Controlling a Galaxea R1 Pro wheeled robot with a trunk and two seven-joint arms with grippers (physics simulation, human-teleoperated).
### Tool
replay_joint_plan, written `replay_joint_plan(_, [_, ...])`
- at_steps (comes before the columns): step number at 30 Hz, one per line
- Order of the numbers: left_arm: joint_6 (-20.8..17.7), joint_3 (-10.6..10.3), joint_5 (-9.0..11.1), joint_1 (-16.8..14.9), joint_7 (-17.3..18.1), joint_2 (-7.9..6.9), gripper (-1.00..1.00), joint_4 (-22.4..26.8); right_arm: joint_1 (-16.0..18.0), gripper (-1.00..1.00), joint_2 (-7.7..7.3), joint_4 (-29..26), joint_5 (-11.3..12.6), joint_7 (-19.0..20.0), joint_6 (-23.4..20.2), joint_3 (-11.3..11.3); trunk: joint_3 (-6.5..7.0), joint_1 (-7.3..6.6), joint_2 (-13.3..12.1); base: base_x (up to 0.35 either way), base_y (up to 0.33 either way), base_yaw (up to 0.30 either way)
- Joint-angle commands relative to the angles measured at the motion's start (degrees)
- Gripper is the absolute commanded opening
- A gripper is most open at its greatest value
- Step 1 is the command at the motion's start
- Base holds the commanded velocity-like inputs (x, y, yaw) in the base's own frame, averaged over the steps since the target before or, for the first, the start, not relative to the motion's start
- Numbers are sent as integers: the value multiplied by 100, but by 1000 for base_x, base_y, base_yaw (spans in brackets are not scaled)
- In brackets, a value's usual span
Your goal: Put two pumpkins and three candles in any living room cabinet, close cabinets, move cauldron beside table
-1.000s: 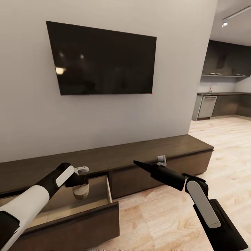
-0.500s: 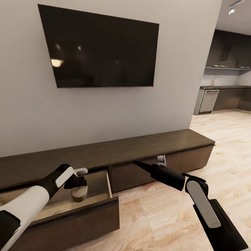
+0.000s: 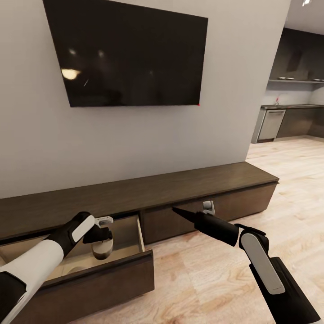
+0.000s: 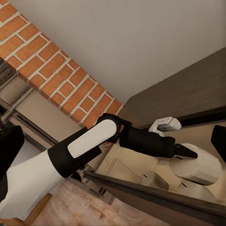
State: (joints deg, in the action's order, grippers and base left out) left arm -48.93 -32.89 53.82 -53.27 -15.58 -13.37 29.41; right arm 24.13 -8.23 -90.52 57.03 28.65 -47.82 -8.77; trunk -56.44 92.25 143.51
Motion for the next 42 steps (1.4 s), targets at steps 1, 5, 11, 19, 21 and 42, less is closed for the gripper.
replay_joint_plan(1, [-5,-42,58,-4,-51,-8,-100,15,4,100,-3,-1,2,10,-17,-2,-6,-1,3,0,0,0])
replay_joint_plan(5, [-3,-60,58,0,-51,-8,-100,31,4,100,-3,-1,1,10,-17,-2,-6,-1,3,28,0,0])
replay_joint_plan(11, [-3,-74,58,0,-51,-8,-100,33,4,100,-3,-1,1,10,-17,-2,-6,-1,3,155,0,0])
replay_joint_plan(19, [-4,-77,58,1,-51,-8,-100,37,4,100,-3,-1,1,6,-17,-2,-6,-1,3,120,0,0])
replay_joint_plan(21, [-3,-77,58,0,-51,-8,-100,35,4,100,-3,-1,1,4,-17,-2,-6,-1,3,84,0,0])
replay_joint_plan(42, [131,-86,58,1,-42,-8,-100,57,4,100,-3,-1,12,1,-17,-2,-316,35,21,8,0,0])
